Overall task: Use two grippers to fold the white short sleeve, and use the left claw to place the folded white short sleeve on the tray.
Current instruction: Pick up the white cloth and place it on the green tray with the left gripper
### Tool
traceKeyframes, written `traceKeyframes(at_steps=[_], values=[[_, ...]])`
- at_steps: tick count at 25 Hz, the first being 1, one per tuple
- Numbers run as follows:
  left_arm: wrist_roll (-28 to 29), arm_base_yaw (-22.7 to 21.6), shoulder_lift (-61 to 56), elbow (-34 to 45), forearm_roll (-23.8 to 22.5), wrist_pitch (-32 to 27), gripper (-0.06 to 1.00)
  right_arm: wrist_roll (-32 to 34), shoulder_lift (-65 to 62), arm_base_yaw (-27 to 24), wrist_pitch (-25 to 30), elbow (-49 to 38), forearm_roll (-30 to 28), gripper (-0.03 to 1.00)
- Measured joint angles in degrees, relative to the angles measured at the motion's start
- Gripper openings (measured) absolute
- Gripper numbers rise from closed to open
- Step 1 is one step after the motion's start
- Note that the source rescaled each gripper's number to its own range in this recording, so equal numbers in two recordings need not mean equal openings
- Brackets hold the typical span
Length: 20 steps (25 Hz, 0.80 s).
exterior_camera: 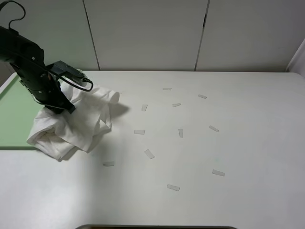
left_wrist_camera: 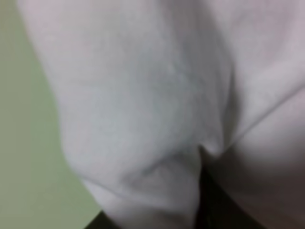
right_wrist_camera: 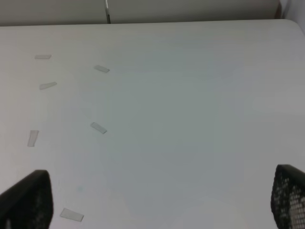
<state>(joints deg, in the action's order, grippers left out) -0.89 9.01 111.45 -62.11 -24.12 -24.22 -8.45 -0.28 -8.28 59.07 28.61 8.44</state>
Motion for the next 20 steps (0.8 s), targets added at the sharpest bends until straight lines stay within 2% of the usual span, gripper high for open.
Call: traceKeyframes(at_steps=[5, 10, 20], values=[[6.8, -5.8, 0.0, 0.0, -3.4, 3.0, 0.2, 0.0, 0.0, 0.0, 0.0, 0.0, 0.0, 1.0], [9.2, -9.8, 0.0, 0.0, -4.5, 6.2, 0.2, 0.0, 0.0, 0.0, 0.0, 0.0, 0.0, 1.0], [10.8, -12.0, 0.1, 0.0, -4.9, 7.6, 0.2, 0.0, 0.0, 0.0, 0.0, 0.0, 0.0, 1.0]])
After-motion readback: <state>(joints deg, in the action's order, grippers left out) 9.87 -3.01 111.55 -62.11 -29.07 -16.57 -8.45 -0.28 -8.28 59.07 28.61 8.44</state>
